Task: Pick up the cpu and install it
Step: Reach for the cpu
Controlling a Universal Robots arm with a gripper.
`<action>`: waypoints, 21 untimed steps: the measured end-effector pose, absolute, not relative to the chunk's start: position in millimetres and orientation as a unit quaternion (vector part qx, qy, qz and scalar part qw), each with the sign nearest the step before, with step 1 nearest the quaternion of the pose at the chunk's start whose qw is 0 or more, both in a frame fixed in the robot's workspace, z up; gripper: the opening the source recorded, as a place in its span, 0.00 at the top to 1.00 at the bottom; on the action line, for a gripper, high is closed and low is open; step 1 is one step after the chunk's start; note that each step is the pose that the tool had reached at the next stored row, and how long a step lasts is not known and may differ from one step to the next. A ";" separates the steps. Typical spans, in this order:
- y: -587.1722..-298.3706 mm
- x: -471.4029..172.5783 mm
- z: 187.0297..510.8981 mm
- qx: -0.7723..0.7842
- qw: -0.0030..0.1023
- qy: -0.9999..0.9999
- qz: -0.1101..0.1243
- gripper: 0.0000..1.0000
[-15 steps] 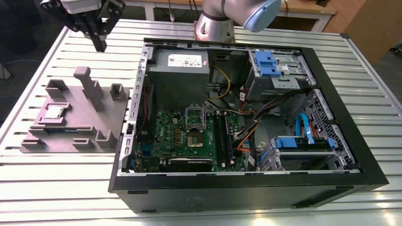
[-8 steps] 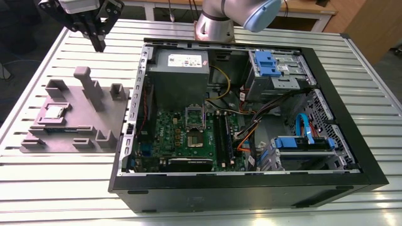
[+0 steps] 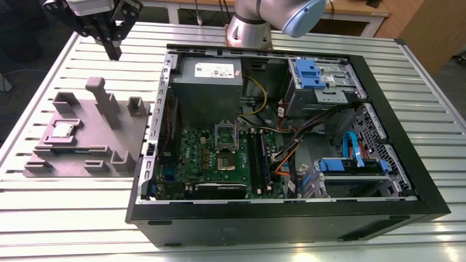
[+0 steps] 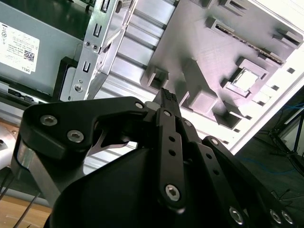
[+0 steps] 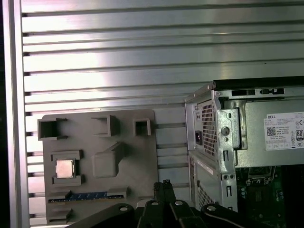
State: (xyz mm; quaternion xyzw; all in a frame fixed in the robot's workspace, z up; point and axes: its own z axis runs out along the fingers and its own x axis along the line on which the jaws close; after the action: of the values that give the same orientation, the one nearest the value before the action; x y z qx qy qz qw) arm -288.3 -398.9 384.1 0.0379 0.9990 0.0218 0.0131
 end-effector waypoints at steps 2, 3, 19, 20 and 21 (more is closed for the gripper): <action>-398.9 -288.7 384.0 0.038 0.013 0.999 0.022 0.89; -398.9 -288.9 384.0 0.038 0.013 0.999 0.022 0.89; -398.9 -292.6 383.9 0.038 0.013 0.999 0.022 0.89; -398.9 -292.8 383.9 0.038 0.013 0.999 0.022 0.89; -399.0 -293.0 383.9 0.038 0.013 0.999 0.022 0.89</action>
State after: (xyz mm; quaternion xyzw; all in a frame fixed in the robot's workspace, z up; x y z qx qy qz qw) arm -293.0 -399.0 383.9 0.0379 0.9990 0.0218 0.0130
